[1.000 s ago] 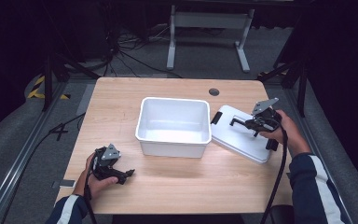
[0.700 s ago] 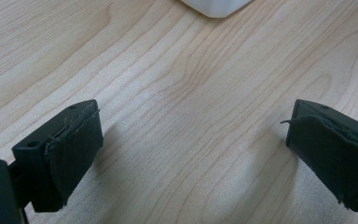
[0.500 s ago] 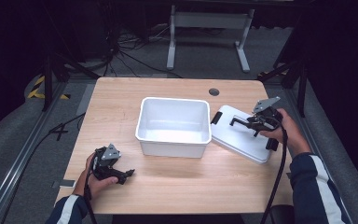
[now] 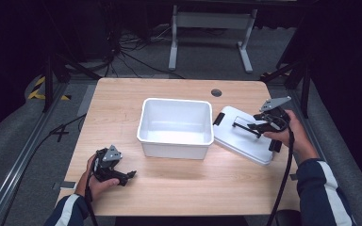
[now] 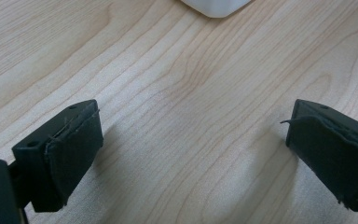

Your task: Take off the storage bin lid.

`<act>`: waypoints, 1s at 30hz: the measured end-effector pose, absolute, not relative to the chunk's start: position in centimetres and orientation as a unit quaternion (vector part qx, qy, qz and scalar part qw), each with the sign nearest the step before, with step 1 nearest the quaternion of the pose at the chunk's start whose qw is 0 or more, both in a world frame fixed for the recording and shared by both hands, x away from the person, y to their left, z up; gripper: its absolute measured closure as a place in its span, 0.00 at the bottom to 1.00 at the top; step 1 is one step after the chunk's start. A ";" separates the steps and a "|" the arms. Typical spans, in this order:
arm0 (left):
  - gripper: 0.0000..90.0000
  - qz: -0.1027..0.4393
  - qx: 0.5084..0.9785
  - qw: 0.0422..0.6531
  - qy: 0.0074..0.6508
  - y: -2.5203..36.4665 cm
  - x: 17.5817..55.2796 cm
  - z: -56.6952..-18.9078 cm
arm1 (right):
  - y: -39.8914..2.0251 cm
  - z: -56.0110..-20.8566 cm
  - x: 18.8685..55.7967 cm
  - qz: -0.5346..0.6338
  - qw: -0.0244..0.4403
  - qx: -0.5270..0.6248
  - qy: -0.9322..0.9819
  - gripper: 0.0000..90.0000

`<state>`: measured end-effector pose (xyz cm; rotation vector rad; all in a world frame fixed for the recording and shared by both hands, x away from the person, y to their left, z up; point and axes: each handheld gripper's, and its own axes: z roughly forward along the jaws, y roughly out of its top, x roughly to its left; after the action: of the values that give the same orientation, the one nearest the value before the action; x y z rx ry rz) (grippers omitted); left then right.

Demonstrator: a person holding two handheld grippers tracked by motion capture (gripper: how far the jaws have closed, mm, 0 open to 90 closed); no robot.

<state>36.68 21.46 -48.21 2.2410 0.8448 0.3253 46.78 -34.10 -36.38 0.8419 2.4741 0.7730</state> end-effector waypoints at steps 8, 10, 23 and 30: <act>0.05 0.126 0.866 0.355 0.329 21.4 36.6 -48.2 | -34.2 -35.7 44.8 0.284 0.209 0.296 0.888 0.52; 0.05 0.126 0.866 0.355 0.329 21.4 36.6 -48.2 | -34.1 -35.6 44.3 0.283 0.211 0.297 0.887 0.52; 0.05 0.126 0.867 0.354 0.326 21.5 36.7 -48.2 | -35.1 -36.2 41.0 0.295 0.218 0.296 0.882 0.52; 0.05 0.128 0.869 0.354 0.320 21.5 36.8 -48.2 | -35.8 -37.0 38.4 0.303 0.224 0.299 0.877 0.49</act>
<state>36.79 21.51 -48.18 2.2482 0.8280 0.3306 38.37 -35.80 -36.96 0.8241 2.4204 0.8368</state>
